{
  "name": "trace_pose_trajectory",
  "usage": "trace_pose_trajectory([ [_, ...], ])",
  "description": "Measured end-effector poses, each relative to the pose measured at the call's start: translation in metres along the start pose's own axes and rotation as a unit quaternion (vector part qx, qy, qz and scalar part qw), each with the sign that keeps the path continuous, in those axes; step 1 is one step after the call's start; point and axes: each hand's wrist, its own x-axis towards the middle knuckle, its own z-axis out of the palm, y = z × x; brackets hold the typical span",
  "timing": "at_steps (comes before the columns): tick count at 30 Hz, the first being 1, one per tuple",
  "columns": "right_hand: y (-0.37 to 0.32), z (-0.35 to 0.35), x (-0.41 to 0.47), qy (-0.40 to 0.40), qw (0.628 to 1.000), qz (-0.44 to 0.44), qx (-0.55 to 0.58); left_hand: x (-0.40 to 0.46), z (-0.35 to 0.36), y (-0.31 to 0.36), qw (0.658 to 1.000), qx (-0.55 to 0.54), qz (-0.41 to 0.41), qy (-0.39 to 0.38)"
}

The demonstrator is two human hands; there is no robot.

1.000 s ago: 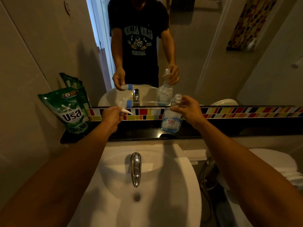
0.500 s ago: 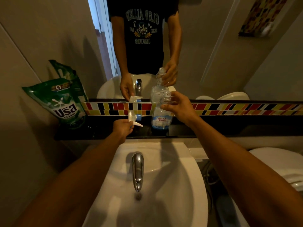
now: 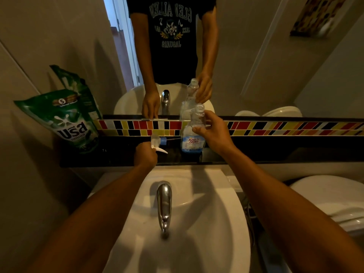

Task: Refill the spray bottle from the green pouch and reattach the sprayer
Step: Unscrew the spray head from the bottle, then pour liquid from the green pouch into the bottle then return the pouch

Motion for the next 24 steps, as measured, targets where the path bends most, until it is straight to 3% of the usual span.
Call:
trace_pose_trajectory([
  [13, 0.006, 0.013, -0.013, 0.034, 0.999, 0.020, -0.004, -0.007, 0.000, -0.001, 1.000, 0.015, 0.025, -0.001],
  [17, 0.000, 0.025, -0.031, 0.188, 0.975, -0.014, -0.116, -0.016, -0.018, -0.003, 0.998, 0.014, 0.052, 0.016],
  [20, -0.011, 0.045, -0.051, 0.265, 0.956, -0.081, -0.095, -0.027, -0.044, -0.006, 0.995, 0.034, 0.060, 0.076],
  [24, -0.027, 0.083, -0.062, 0.190, 0.971, -0.136, -0.053, -0.041, -0.096, -0.018, 0.990, 0.033, 0.063, 0.126],
])
